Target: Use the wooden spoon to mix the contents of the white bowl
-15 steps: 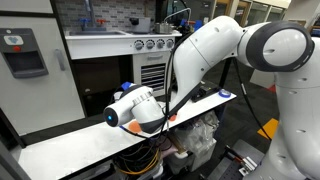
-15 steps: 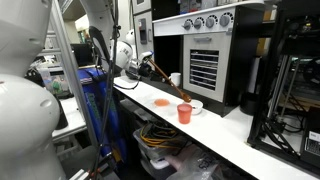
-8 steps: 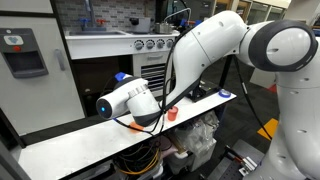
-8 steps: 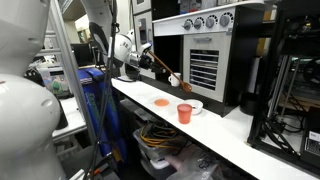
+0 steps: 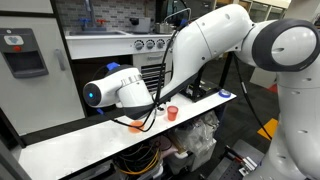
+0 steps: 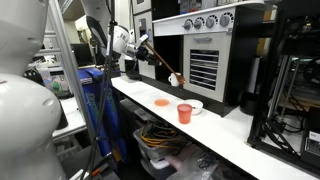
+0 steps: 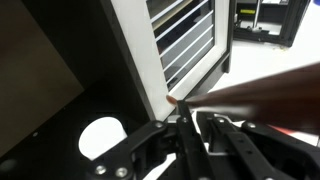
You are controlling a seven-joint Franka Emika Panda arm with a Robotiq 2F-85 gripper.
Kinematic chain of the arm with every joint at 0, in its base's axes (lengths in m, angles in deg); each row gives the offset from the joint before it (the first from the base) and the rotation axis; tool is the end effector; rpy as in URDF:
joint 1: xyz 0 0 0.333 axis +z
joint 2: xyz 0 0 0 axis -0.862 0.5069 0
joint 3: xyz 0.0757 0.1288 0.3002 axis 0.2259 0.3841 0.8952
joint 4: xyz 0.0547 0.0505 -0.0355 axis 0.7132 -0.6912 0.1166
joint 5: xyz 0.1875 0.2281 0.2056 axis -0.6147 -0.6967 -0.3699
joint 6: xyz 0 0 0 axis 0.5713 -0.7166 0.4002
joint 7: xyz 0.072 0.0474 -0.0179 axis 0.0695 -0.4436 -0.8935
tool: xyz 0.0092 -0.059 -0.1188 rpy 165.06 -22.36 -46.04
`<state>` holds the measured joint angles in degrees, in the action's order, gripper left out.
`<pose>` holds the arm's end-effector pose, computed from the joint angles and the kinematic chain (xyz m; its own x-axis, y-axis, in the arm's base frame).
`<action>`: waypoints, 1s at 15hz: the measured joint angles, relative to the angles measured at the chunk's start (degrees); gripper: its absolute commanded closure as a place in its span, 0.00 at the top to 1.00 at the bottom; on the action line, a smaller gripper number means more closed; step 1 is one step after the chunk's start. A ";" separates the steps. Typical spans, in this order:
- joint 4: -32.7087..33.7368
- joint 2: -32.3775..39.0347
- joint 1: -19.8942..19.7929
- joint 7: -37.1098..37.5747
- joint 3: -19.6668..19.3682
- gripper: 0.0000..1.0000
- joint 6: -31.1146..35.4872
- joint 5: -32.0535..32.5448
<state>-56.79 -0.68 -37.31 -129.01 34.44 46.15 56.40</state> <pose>0.5569 0.3069 0.3750 -0.0944 0.4777 -0.8734 0.8180 0.5374 0.2054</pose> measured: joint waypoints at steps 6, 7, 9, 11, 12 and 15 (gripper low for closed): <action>1.22 0.02 -0.55 0.02 0.01 0.03 8.21 -7.93; 1.32 0.02 -0.62 0.02 0.00 0.03 9.16 -8.96; 1.48 0.03 -0.77 0.05 -0.02 0.03 11.24 -10.75; 1.52 0.04 -1.04 0.15 -0.07 0.03 14.05 -12.44; 1.52 0.08 -1.27 0.18 -0.08 0.03 15.76 -13.36; 1.51 0.38 -2.19 0.19 -0.22 0.03 21.50 -16.41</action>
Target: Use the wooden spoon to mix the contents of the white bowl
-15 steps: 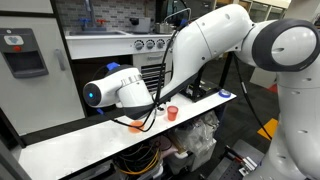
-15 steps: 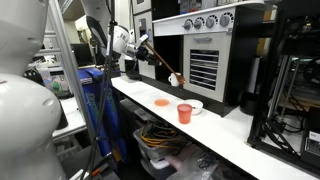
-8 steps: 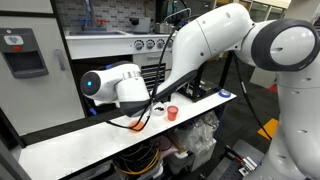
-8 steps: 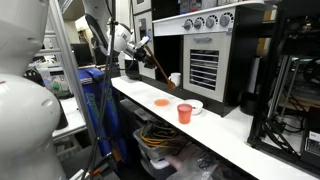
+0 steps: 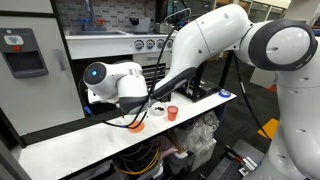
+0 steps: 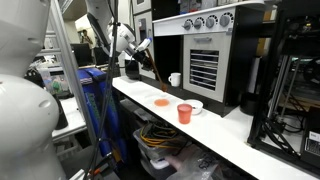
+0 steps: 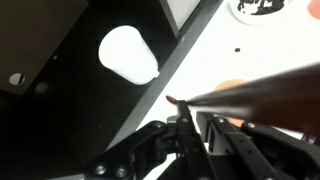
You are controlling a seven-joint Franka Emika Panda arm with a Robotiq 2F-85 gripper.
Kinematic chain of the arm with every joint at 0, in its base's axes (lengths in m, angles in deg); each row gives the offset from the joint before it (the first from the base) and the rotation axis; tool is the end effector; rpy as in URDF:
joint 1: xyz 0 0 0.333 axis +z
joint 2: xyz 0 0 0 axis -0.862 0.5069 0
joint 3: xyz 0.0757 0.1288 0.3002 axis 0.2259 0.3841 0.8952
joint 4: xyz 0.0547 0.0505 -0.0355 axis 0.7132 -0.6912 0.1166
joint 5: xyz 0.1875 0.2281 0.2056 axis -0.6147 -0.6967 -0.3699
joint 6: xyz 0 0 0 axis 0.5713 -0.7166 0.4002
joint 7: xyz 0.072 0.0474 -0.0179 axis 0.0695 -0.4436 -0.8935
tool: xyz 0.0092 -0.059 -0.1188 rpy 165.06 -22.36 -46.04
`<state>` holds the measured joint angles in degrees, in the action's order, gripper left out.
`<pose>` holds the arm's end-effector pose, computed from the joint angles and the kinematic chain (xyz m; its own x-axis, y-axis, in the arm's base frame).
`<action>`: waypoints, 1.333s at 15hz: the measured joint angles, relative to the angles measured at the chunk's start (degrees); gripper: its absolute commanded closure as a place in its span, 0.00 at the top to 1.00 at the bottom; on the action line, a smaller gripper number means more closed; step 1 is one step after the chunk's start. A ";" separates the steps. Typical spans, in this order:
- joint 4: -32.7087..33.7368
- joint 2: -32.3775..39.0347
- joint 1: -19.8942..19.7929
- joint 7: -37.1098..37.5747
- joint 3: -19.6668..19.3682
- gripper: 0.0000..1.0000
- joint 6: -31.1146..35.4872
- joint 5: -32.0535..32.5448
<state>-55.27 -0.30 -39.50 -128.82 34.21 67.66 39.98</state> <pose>0.5617 0.3471 0.3661 -0.2217 0.7976 -0.5609 0.8177 0.4654 0.3387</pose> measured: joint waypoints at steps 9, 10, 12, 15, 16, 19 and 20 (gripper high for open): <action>-0.03 3.13 -2.52 0.75 -2.13 0.03 13.08 -7.68; -0.03 3.21 -2.59 0.95 -2.38 0.03 13.92 -8.10; -0.03 3.42 -2.66 1.65 -2.77 0.03 15.21 -8.55; -0.04 4.38 -2.66 2.84 -3.02 0.03 16.52 -9.08; -0.07 4.93 -2.63 3.11 -3.02 0.03 16.66 -9.18; -0.11 6.10 -2.45 3.94 -3.02 0.03 16.72 -9.19; -0.15 6.25 -2.40 4.16 -3.02 0.03 16.72 -9.19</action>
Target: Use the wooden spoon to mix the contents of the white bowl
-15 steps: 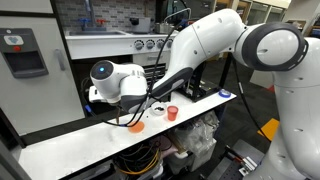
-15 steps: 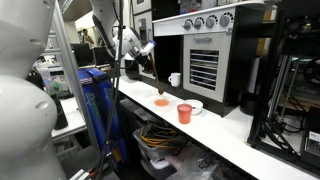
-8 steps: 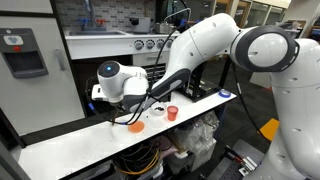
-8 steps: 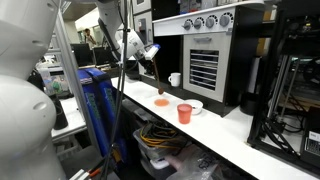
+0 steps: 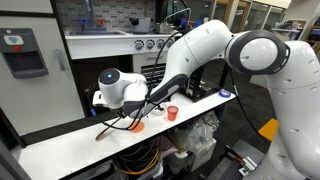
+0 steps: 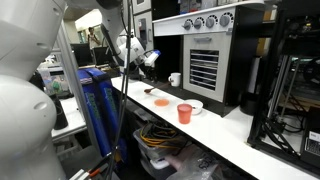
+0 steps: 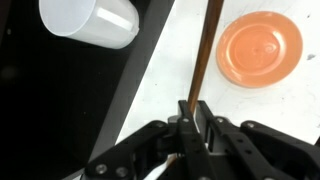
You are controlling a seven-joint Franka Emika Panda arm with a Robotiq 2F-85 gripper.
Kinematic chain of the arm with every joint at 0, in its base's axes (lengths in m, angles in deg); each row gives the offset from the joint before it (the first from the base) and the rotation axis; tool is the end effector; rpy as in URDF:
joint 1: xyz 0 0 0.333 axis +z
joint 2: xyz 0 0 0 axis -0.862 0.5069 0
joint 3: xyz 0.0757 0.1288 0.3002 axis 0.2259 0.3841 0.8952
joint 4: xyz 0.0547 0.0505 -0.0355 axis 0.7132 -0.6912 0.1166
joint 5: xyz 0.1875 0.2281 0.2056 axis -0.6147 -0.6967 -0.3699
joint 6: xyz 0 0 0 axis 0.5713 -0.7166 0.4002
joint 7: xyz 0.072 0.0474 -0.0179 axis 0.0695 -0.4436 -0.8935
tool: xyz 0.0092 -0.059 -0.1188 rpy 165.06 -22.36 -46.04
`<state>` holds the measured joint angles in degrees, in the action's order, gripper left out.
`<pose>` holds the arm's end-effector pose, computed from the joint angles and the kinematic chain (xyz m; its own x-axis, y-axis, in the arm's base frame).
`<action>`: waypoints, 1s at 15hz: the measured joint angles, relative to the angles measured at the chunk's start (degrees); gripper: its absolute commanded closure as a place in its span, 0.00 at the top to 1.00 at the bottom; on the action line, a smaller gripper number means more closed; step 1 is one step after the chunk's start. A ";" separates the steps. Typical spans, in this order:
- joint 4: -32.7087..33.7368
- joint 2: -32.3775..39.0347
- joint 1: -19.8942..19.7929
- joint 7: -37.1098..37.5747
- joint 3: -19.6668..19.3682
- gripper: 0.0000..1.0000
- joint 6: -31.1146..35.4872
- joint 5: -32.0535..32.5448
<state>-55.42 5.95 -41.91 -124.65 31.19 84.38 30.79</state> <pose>0.5889 0.3409 0.3039 -0.1853 0.9410 -0.2831 0.8736 0.2897 0.3910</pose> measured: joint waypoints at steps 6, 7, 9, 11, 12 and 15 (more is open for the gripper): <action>-0.36 0.08 0.29 0.53 -0.05 0.03 -0.43 0.01; -0.39 0.08 0.48 0.61 -0.24 0.03 -0.86 0.05; -0.37 0.08 1.06 0.75 -0.82 0.03 -2.32 0.33; -0.19 0.03 2.15 0.93 -1.66 0.03 -6.09 1.23; -0.02 -0.05 2.82 1.11 -2.07 0.10 -8.80 2.06; 0.62 -0.67 4.56 1.22 -2.53 0.38 -18.92 4.74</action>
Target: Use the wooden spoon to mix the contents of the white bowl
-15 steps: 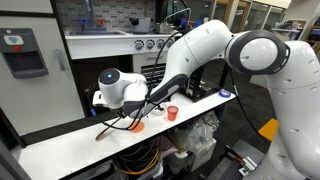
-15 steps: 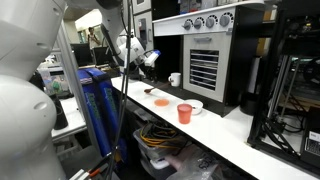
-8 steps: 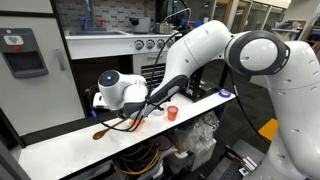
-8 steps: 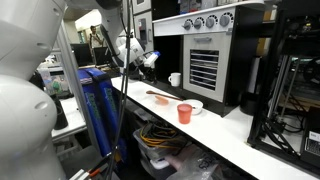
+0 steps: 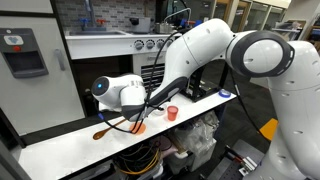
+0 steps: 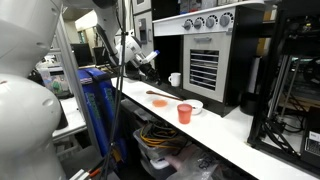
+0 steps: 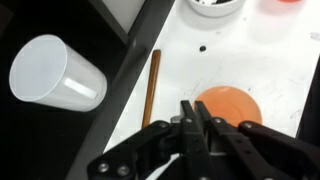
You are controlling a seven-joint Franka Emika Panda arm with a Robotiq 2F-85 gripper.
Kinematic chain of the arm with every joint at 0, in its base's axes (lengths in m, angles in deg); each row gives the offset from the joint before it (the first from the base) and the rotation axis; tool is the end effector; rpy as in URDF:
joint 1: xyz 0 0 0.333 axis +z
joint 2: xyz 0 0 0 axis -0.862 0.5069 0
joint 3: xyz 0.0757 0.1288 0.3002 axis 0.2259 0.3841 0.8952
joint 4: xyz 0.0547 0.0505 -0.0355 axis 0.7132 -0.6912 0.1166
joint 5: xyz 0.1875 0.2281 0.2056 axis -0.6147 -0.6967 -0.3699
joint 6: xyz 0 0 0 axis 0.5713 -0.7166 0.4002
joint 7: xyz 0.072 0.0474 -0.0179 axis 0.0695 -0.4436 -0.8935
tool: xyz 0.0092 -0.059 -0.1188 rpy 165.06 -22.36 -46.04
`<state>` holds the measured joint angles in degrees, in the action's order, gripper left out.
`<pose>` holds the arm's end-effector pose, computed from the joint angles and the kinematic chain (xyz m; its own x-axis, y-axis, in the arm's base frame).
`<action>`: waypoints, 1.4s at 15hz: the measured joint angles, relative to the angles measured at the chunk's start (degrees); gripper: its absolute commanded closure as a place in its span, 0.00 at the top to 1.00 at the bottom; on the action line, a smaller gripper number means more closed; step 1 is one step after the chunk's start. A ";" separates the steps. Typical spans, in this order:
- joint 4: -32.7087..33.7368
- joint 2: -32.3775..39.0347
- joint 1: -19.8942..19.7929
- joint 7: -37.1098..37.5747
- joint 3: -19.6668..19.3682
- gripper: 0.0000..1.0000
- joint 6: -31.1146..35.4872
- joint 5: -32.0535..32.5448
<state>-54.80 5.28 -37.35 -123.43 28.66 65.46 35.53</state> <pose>0.5743 0.3163 0.2966 -0.1116 0.8226 -0.5576 0.9141 0.3050 0.2670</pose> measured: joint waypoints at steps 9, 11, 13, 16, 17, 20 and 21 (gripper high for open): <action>2.20 -3.21 1.55 2.08 1.31 0.98 -23.27 -1.35; 3.42 -3.51 1.64 4.41 1.62 1.00 -29.29 -3.91; 4.20 -4.08 1.63 7.17 1.84 1.00 -34.05 -6.11; 4.10 -5.55 1.14 11.94 1.82 1.00 -38.90 -8.25; 3.86 -6.15 0.76 13.62 1.79 1.00 -39.94 -8.77; 2.14 -8.82 -0.98 18.90 1.64 1.00 -40.89 -11.15; 1.20 -10.04 -1.72 20.71 1.59 1.00 -40.85 -12.09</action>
<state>-53.61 -4.77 -39.06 -102.72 30.25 24.60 23.44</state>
